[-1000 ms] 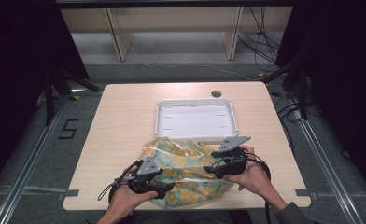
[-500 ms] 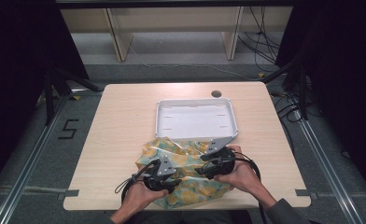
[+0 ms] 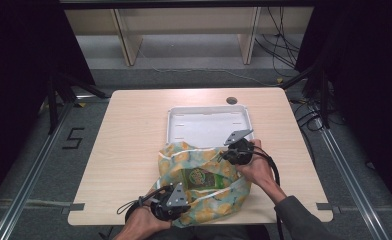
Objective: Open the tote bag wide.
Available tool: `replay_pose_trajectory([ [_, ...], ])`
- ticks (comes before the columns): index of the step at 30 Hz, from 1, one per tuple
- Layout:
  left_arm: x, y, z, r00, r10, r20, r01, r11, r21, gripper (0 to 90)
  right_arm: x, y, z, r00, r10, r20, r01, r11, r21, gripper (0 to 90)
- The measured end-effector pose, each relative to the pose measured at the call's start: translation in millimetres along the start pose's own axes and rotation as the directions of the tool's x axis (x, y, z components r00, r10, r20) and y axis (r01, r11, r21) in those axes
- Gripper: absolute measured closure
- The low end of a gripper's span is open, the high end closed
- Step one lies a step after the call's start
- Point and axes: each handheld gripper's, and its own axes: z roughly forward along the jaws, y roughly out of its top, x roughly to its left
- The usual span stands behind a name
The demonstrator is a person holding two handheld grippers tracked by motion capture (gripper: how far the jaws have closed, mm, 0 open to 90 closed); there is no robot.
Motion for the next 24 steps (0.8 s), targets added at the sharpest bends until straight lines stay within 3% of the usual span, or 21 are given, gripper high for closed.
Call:
replay_pose_trajectory([
  [4, -5.7, -7.9, -1.9, 0.9993, 0.033, 0.017, -0.034, 0.9986, 0.040, 89.5, -13.6, -1.5, 0.8, 0.9996, 0.013, 0.026, -0.014, 1.000, 0.024, 90.0],
  [6, -7.0, -9.4, -0.6, 0.9995, 0.023, 0.022, -0.024, 0.9989, 0.040, 89.5, -15.1, -2.4, 4.0, 0.9986, 0.023, 0.047, -0.024, 1.000, 0.020, 90.0],
  [7, -7.3, -11.3, 1.3, 0.9987, 0.036, 0.037, -0.039, 0.9967, 0.072, 89.5, -18.9, -3.4, 8.8, 0.9972, 0.048, 0.057, -0.051, 0.998, 0.048, 90.0],
  [9, -6.8, -12.7, 4.0, 0.9979, 0.044, 0.048, -0.048, 0.9951, 0.086, 89.5, -22.2, -4.6, 14.7, 0.9965, 0.025, 0.079, -0.032, 0.996, 0.078, 90.0],
  [13, -7.8, -14.8, 5.8, 0.9983, 0.025, 0.052, -0.029, 0.9955, 0.090, 89.4, -26.7, -8.3, 27.5, 0.9958, 0.023, 0.088, -0.032, 0.994, 0.104, 90.0],
  [15, -6.5, -14.3, 3.8, 0.9986, 0.005, 0.053, -0.009, 0.9963, 0.085, 83.3, -27.6, -9.1, 31.7, 0.9960, 0.022, 0.087, -0.031, 0.994, 0.105, 88.6],
  [17, -5.2, -10.1, -5.9, 0.9975, -0.049, 0.051, 0.048, 0.9984, 0.031, 68.0, -28.1, -8.2, 26.9, 0.9970, 0.026, 0.073, -0.033, 0.995, 0.095, 80.5],
  [19, -4.5, -7.5, -12.1, 0.9979, -0.047, 0.044, 0.046, 0.9989, 0.013, 56.3, -24.6, -6.3, 16.6, 0.9945, 0.080, 0.067, -0.084, 0.995, 0.052, 68.1],
  [20, -4.0, -1.8, -25.6, 0.9980, -0.049, 0.040, 0.050, 0.9985, -0.022, 51.4, -22.3, -4.9, 8.6, 0.9922, 0.104, 0.067, -0.107, 0.994, 0.031, 64.5],
  [21, -4.0, -1.8, -25.6, 0.9980, -0.049, 0.040, 0.050, 0.9985, -0.022, 48.7, -21.3, -3.3, -0.9, 0.9934, 0.103, 0.049, -0.104, 0.995, 0.008, 60.8],
  [22, -6.6, 4.1, -36.8, 0.9959, -0.091, 0.006, 0.091, 0.9910, -0.098, 45.3, -20.0, -2.2, -8.9, 0.9949, 0.090, 0.046, -0.089, 0.996, -0.023, 57.2],
  [24, -7.1, 7.3, -42.8, 0.9952, -0.098, 0.004, 0.098, 0.9878, -0.121, 42.9, -16.9, -1.2, -17.3, 0.9957, 0.083, 0.041, -0.081, 0.996, -0.048, 55.1],
])
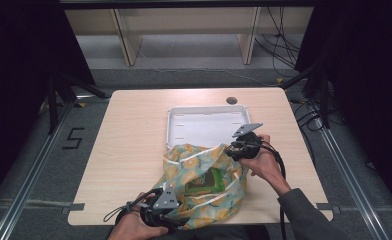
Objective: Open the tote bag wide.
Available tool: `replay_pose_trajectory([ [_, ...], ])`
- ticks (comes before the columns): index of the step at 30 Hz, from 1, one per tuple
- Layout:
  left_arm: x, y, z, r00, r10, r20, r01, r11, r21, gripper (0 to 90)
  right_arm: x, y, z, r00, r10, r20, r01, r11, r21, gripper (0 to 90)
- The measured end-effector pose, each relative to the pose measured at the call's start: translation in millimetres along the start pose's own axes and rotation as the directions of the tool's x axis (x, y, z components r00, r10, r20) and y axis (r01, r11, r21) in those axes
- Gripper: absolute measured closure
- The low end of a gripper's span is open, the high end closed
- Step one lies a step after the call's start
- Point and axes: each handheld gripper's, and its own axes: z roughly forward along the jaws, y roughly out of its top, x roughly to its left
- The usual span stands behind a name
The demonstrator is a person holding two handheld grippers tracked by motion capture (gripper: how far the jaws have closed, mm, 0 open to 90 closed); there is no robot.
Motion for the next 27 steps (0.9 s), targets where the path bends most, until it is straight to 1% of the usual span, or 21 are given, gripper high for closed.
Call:
replay_pose_trajectory([
  [1, -0.1, 3.2, -4.4, 0.9997, -0.012, -0.023, 0.012, 0.9997, -0.023, 42.9, 6.1, 0.8, -11.2, 0.9994, 0.034, 0.000, -0.034, 0.999, 0.011, 53.4],
  [2, 2.0, 6.9, -8.9, 0.9991, -0.001, -0.043, -0.001, 0.9992, -0.040, 42.8, 8.3, 0.9, -19.0, 0.9999, 0.011, -0.010, -0.011, 1.000, -0.026, 52.1],
  [3, 8.1, 12.4, -14.1, 0.9966, -0.016, -0.081, 0.010, 0.9975, -0.070, 42.1, 14.8, -1.0, -34.1, 0.9999, 0.005, -0.016, -0.005, 0.999, -0.044, 49.5],
  [4, 8.1, 12.4, -14.1, 0.9966, -0.016, -0.081, 0.010, 0.9975, -0.070, 41.8, 14.8, -1.0, -34.1, 0.9999, 0.005, -0.016, -0.005, 0.999, -0.044, 49.5],
  [6, 19.4, 19.4, -12.2, 0.9847, -0.054, -0.166, 0.040, 0.9956, -0.084, 40.3, 20.8, -9.5, -46.7, 0.9991, 0.027, -0.034, -0.027, 1.000, -0.013, 47.5],
  [9, 35.6, 26.0, -1.3, 0.9586, -0.026, -0.284, 0.008, 0.9978, -0.066, 37.3, 23.6, -21.8, -43.8, 0.9975, 0.055, -0.043, -0.054, 0.998, 0.016, 46.7],
  [10, 35.6, 26.0, -1.3, 0.9586, -0.026, -0.284, 0.008, 0.9978, -0.066, 37.4, 23.6, -21.8, -43.8, 0.9975, 0.055, -0.043, -0.054, 0.998, 0.016, 46.7],
  [11, 50.0, 28.3, 9.7, 0.9456, -0.035, -0.323, 0.022, 0.9987, -0.045, 38.1, 24.4, -28.2, -39.5, 0.9966, 0.066, -0.050, -0.063, 0.996, 0.061, 47.9],
  [12, 50.0, 28.3, 9.7, 0.9456, -0.035, -0.323, 0.022, 0.9987, -0.045, 38.9, 24.4, -28.2, -39.5, 0.9966, 0.066, -0.050, -0.063, 0.996, 0.061, 47.9],
  [13, 59.1, 28.5, 14.7, 0.9388, -0.046, -0.341, 0.036, 0.9987, -0.035, 38.9, 24.5, -31.6, -34.6, 0.9972, 0.060, -0.045, -0.057, 0.996, 0.066, 50.9],
  [14, 78.0, 25.6, 24.3, 0.9298, -0.069, -0.362, 0.067, 0.9976, -0.020, 45.0, 22.4, -36.8, -27.1, 0.9969, 0.065, -0.045, -0.061, 0.994, 0.091, 59.6],
  [15, 78.0, 25.6, 24.3, 0.9298, -0.069, -0.362, 0.067, 0.9976, -0.020, 47.0, 22.4, -36.8, -27.1, 0.9969, 0.065, -0.045, -0.061, 0.994, 0.091, 59.6],
  [16, 86.2, 22.9, 28.1, 0.9240, -0.089, -0.372, 0.092, 0.9957, -0.010, 47.0, 20.2, -37.8, -25.7, 0.9961, 0.065, -0.060, -0.057, 0.991, 0.123, 63.3],
  [18, 101.7, 15.3, 34.2, 0.9195, -0.082, -0.384, 0.095, 0.9953, 0.015, 58.5, 17.8, -41.6, -20.9, 0.9950, 0.070, -0.072, -0.059, 0.988, 0.143, 77.3],
  [19, 108.2, 10.6, 36.8, 0.9173, -0.090, -0.388, 0.108, 0.9939, 0.025, 71.9, 14.8, -45.2, -15.7, 0.9956, 0.069, -0.063, -0.059, 0.987, 0.153, 86.6],
  [20, 114.3, 6.3, 38.8, 0.9150, -0.093, -0.393, 0.118, 0.9922, 0.040, 71.9, 14.8, -45.2, -15.7, 0.9956, 0.069, -0.063, -0.059, 0.987, 0.153, 86.6],
  [21, 119.3, 2.4, 40.7, 0.9159, -0.107, -0.387, 0.133, 0.9901, 0.043, 77.4, 12.7, -46.6, -13.7, 0.9957, 0.069, -0.062, -0.059, 0.988, 0.144, 88.7],
  [22, 123.8, -1.0, 41.7, 0.9181, -0.130, -0.375, 0.156, 0.9870, 0.040, 83.5, 8.6, -48.1, -12.0, 0.9977, 0.029, -0.060, -0.021, 0.989, 0.143, 89.4],
  [23, 131.1, -5.6, 43.7, 0.9272, -0.128, -0.352, 0.157, 0.9861, 0.054, 89.6, 5.3, -48.7, -10.1, 0.9976, 0.045, -0.052, -0.037, 0.988, 0.149, 90.0],
  [25, 133.1, -7.2, 45.1, 0.9290, -0.119, -0.350, 0.157, 0.9843, 0.080, 89.7, 4.7, -47.6, -10.2, 0.9972, 0.054, -0.052, -0.044, 0.984, 0.170, 90.0],
  [27, 135.2, -11.6, 51.4, 0.9286, -0.142, -0.343, 0.189, 0.9761, 0.107, 89.7, 3.4, -47.1, -7.0, 0.9975, 0.060, -0.039, -0.052, 0.982, 0.182, 90.0],
])
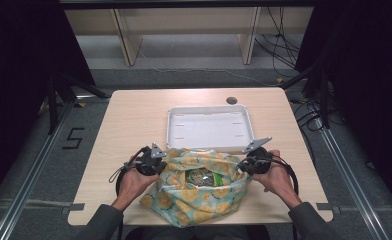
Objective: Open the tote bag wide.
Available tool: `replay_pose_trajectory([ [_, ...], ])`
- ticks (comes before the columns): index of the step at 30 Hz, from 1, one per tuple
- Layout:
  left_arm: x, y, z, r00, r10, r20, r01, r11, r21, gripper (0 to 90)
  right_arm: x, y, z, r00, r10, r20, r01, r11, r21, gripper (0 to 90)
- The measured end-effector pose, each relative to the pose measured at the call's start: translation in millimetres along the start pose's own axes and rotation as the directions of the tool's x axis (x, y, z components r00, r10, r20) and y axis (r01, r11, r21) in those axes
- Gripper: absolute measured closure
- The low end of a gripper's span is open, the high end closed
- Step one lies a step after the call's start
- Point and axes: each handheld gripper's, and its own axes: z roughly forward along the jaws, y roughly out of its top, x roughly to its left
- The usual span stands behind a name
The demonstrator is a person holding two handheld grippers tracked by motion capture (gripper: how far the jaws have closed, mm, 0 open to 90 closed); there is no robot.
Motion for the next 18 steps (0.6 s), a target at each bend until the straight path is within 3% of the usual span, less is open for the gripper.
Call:
replay_pose_trajectory([
  [1, 1.7, -1.8, 5.3, 0.9997, 0.022, 0.009, -0.022, 0.9991, 0.036, 89.7, -2.9, 0.6, 4.2, 0.9999, 0.012, 0.011, -0.012, 1.000, 0.016, 90.0],
  [8, -2.9, -3.1, 14.2, 0.9996, 0.029, 0.006, -0.030, 0.9987, 0.042, 87.4, -8.5, -2.0, 23.6, 0.9983, -0.044, 0.038, 0.042, 0.997, 0.065, 89.7],
  [9, -1.4, -2.0, 10.8, 0.9999, 0.007, 0.015, -0.007, 0.9996, 0.027, 79.9, -7.9, 0.2, 18.9, 0.9986, -0.035, 0.041, 0.032, 0.998, 0.057, 80.9],
  [10, -0.6, 0.2, 1.4, 0.9991, -0.042, 0.006, 0.042, 0.9987, -0.030, 74.4, -6.7, 1.7, 15.6, 0.9985, -0.033, 0.043, 0.031, 0.999, 0.038, 74.9],
  [11, -0.6, 0.2, 1.4, 0.9991, -0.042, 0.006, 0.042, 0.9987, -0.030, 70.7, -6.7, 1.7, 15.6, 0.9985, -0.033, 0.043, 0.031, 0.999, 0.038, 74.9],
  [12, -0.9, 3.7, -11.3, 0.9982, -0.058, 0.016, 0.059, 0.9955, -0.073, 66.5, -3.2, 6.3, 3.4, 0.9978, -0.039, 0.054, 0.042, 0.998, -0.055, 65.9],
  [14, -5.6, 9.8, -28.8, 0.9975, -0.055, 0.044, 0.059, 0.9913, -0.118, 60.7, 1.6, 13.2, -10.3, 0.9985, -0.051, 0.022, 0.053, 0.993, -0.107, 60.1],
  [15, -5.6, 9.8, -28.8, 0.9975, -0.055, 0.044, 0.059, 0.9913, -0.118, 58.4, 3.8, 17.0, -13.7, 0.9977, -0.066, 0.011, 0.067, 0.989, -0.133, 57.6],
  [16, -16.8, 15.6, -41.3, 0.9976, -0.038, 0.057, 0.047, 0.9862, -0.159, 55.5, 6.7, 20.9, -17.0, 0.9976, -0.069, -0.003, 0.067, 0.987, -0.143, 55.6],
  [18, -23.8, 18.1, -46.6, 0.9973, -0.021, 0.071, 0.032, 0.9858, -0.165, 51.9, 9.5, 24.2, -16.3, 0.9959, -0.090, -0.007, 0.087, 0.983, -0.162, 54.7],
])
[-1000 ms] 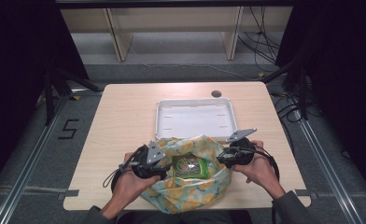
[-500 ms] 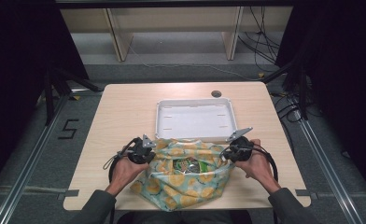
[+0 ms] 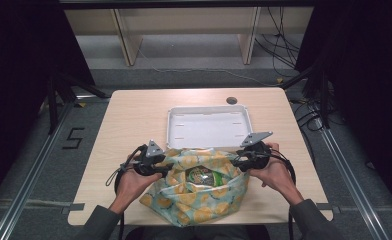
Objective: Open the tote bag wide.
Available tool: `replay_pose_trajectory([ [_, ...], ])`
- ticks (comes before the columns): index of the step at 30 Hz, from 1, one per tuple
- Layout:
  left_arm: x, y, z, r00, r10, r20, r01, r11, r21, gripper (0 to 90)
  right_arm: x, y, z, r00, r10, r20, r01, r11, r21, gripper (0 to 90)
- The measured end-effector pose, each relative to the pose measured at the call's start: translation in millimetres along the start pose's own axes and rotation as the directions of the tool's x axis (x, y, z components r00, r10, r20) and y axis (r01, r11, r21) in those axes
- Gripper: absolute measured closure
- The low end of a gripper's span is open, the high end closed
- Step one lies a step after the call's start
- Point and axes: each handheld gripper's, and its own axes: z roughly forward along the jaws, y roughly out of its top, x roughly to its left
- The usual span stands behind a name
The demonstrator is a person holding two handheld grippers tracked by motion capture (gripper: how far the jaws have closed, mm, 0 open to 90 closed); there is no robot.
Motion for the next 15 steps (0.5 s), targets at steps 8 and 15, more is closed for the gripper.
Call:
replay_pose_trajectory([
  [8, -56.1, -1.4, 17.2, 0.9825, 0.048, 0.180, -0.061, 0.9958, 0.068, 38.7, 13.8, 21.0, 37.6, 0.9958, -0.050, -0.077, 0.055, 0.997, 0.059, 45.3],
  [15, -67.6, -13.7, 39.0, 0.9491, 0.195, 0.247, -0.241, 0.9551, 0.172, 63.2, 15.0, 29.0, 61.8, 0.9888, -0.137, -0.059, 0.144, 0.979, 0.145, 84.5],
])
